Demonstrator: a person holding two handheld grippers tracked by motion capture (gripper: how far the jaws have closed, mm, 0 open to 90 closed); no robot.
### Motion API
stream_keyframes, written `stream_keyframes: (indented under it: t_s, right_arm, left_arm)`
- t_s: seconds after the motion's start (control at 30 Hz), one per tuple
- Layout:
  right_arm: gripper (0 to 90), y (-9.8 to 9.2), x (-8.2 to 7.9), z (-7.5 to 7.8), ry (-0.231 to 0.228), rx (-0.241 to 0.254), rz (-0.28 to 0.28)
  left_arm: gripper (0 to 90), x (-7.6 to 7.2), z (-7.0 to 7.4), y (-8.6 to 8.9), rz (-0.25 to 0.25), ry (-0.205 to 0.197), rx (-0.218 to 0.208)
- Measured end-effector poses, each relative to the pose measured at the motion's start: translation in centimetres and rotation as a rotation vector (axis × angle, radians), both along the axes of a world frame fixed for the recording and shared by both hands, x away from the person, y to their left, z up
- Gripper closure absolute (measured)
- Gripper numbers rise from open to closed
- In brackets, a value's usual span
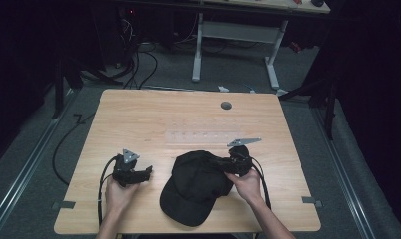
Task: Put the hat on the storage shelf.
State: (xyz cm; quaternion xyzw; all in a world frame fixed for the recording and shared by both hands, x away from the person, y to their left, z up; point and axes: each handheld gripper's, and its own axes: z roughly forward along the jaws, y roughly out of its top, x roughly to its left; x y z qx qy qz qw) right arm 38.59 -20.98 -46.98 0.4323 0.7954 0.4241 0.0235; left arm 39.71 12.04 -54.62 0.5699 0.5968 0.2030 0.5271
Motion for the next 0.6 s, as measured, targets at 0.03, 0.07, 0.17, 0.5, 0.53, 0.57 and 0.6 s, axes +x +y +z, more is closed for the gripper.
stream_keyframes:
  t_s: [0.03,0.07,0.17,0.5,0.53,0.57,0.6]
  right_arm:
    - [79.9,0.0,0.0,0.0,0.000,0.000,0.000]
    - [80.0,-0.3,-0.1,0.6,-0.023,0.001,0.005]
    - [80.1,-0.5,-0.4,1.6,-0.065,-0.004,0.017]
    - [80.2,-1.4,-1.0,3.7,-0.138,0.012,0.046]
    - [80.2,-1.5,-1.1,3.9,-0.143,0.010,0.048]
    - [80.2,-1.5,-1.2,4.1,-0.152,0.008,0.054]
    - [80.2,-1.4,-1.3,4.3,-0.159,0.008,0.059]
  left_arm:
    - [22.6,0.0,0.0,0.0,-0.002,0.005,0.001]
    - [22.6,0.0,0.1,0.0,-0.005,0.012,-0.007]
    - [22.3,0.0,0.5,0.1,-0.020,0.035,-0.067]
    - [15.3,-0.9,3.4,-0.6,-0.130,0.018,-0.191]
    - [15.1,-1.1,3.7,-0.8,-0.146,0.016,-0.198]
    - [15.0,-1.2,4.0,-1.0,-0.165,0.011,-0.203]
    - [15.1,-1.3,4.4,-1.2,-0.186,0.009,-0.217]
